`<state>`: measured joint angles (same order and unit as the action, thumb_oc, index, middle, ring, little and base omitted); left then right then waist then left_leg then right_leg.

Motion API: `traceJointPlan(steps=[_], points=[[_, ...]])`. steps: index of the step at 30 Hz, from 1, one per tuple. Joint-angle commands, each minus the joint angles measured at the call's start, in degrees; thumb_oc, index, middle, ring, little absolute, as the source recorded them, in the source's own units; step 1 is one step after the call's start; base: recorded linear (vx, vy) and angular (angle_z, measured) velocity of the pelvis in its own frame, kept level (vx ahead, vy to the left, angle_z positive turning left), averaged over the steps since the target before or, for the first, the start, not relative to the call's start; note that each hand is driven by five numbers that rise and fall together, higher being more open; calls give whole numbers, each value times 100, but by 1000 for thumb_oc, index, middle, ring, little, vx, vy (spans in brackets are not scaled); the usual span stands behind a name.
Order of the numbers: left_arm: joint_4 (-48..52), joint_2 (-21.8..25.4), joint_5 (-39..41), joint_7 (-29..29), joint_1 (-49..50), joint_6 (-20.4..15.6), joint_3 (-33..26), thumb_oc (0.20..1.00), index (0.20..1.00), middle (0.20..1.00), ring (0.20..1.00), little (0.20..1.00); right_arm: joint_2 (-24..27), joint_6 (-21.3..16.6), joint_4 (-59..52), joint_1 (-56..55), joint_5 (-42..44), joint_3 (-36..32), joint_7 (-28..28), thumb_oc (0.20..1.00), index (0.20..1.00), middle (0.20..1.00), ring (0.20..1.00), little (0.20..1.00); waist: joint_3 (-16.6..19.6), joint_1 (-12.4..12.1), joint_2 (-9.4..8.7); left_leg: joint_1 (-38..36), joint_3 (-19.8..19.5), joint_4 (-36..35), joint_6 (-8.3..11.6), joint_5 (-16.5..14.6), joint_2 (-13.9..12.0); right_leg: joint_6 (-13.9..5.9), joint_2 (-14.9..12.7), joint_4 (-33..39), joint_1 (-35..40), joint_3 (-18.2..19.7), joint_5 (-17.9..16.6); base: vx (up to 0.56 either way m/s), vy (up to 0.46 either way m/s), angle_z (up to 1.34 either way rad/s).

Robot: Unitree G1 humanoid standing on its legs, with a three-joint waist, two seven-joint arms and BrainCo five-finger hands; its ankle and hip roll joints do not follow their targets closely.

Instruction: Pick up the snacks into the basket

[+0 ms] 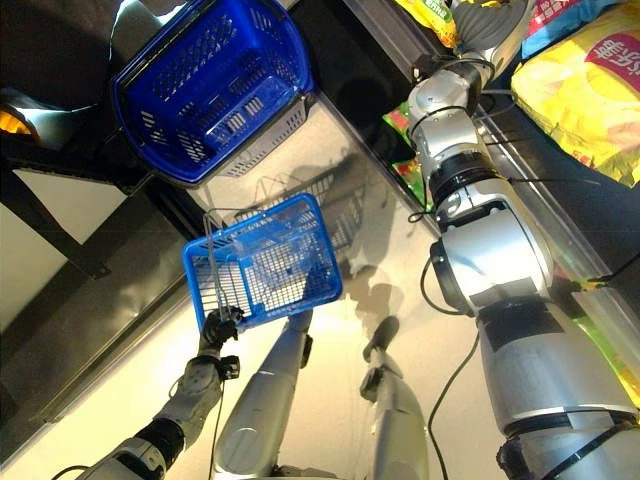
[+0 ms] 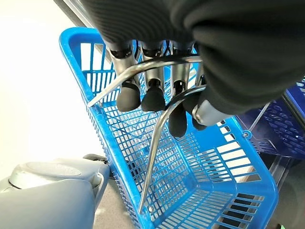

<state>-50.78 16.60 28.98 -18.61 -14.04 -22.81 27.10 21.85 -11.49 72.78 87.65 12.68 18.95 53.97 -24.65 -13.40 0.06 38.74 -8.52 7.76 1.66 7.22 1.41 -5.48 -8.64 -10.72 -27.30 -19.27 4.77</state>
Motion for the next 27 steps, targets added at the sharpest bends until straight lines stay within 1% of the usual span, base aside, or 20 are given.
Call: traceJointPlan(steps=[1, 4, 12, 17, 19, 20, 21, 24, 27], points=[[129, 65, 52, -214, 61, -305, 68, 200, 200, 200, 200, 200, 444, 321, -420, 69, -830, 380, 374, 1000, 1000, 1000, 1000, 1000, -104, -59, 75, 32, 308, 340, -226, -434, 538, -219, -205, 357, 113, 177, -910, 0, 0, 0], [145, 78, 11, -288, 17, -322, 78, 200, 200, 200, 200, 200, 425, 476, -712, -9, -1148, 356, 478, 1000, 1000, 1000, 1000, 1000, -101, -61, 78, 55, 283, 367, -225, -433, 552, -213, -206, 333, 106, 162, -892, 0, 0, 0], [36, 54, 90, -288, -1, -288, 8, 200, 200, 200, 200, 200, 307, 299, -461, 122, -768, 207, 290, 1000, 1000, 1000, 1000, 1000, -84, -83, 85, 32, 265, 349, -222, -436, 544, -204, -208, 271, 75, 127, -849, 0, 0, 0], [-27, 41, 130, -246, 5, -226, 26, 200, 200, 200, 200, 200, 283, -42, 35, 304, 111, 9, 0, 1000, 1000, 1000, 1000, 1000, -93, -108, 76, 31, 250, 330, -221, -445, 537, -211, -196, 290, 65, 127, -859, 0, 0, 0], [-48, 55, 145, -212, 17, -192, 25, 200, 200, 200, 200, 200, 314, -219, 109, 397, 592, -77, -249, 1000, 1000, 1000, 1000, 1000, -111, -127, 75, 50, 242, 332, -222, -445, 539, -224, -192, 314, 62, 139, -885, 0, 0, 0], [-48, 55, 146, -211, 15, -192, 26, 200, 200, 200, 200, 200, 317, -225, 119, 404, 600, -75, -257, 1000, 1000, 1000, 1000, 1000, -112, -129, 75, 51, 243, 333, -222, -446, 539, -224, -191, 315, 62, 140, -886, 0, 0, 0], [-84, 80, 162, -163, 43, -166, 11, 200, 200, 200, 200, 200, 394, -333, 136, 476, 916, -19, -454, 1000, 1000, 1000, 1000, 1000, -124, -152, 64, 69, 245, 335, -219, -443, 536, -236, -190, 352, 69, 129, -904, 0, 0, 0], [-103, 111, 183, -94, 79, -140, -22, 200, 200, 200, 200, 200, 449, -503, 102, 532, 1428, 14, -849, 1000, 1000, 1000, 1000, 1000, -147, -175, 54, 75, 240, 343, -217, -451, 537, -251, -186, 372, 82, 133, -924, 0, 0, 0], [-157, 137, 224, -39, 88, -90, -93, 200, 200, 200, 200, 200, 475, -691, -84, 578, 2041, 95, -1288, 1000, 1000, 1000, 1000, 1000, -165, -189, 6, 118, 251, 390, -218, -476, 538, -259, -181, 375, 74, 144, -934, 0, 0, 0]])
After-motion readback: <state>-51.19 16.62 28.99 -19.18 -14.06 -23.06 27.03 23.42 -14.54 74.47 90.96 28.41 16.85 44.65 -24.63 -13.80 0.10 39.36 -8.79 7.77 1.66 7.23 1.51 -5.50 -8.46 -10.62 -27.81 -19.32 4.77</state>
